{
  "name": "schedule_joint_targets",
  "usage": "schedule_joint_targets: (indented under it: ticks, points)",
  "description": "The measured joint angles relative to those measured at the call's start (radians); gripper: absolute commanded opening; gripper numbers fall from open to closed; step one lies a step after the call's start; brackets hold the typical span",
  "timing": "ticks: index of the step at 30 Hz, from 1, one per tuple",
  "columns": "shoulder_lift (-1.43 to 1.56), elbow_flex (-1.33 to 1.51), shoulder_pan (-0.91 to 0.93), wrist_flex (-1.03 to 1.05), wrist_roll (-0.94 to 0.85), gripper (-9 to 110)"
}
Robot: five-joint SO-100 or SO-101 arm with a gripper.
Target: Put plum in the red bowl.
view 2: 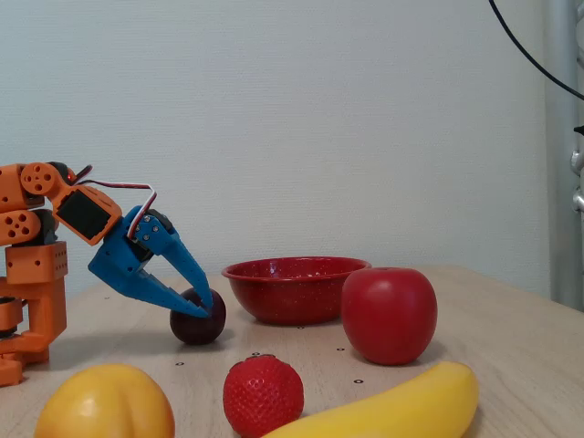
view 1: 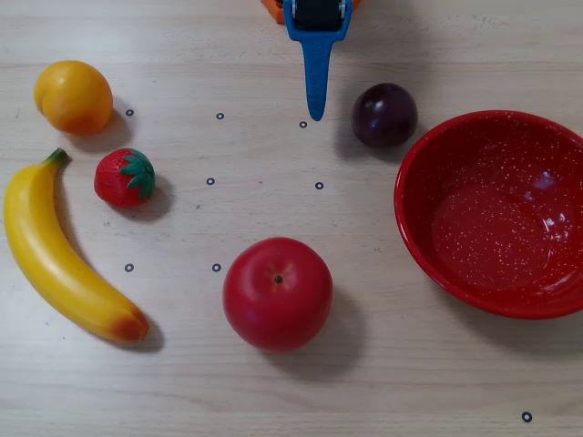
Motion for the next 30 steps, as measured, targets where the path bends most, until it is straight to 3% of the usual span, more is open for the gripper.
schedule_joint_targets:
  ticks: [10, 25, 30]
  points:
    - [-0.129, -0.072, 0.000, 0.003, 0.000, 0]
    - [-0.560, -0.615, 0.080, 0.347, 0.002, 0]
    - [-0.724, -0.848, 0.129, 0.509, -0.097, 0]
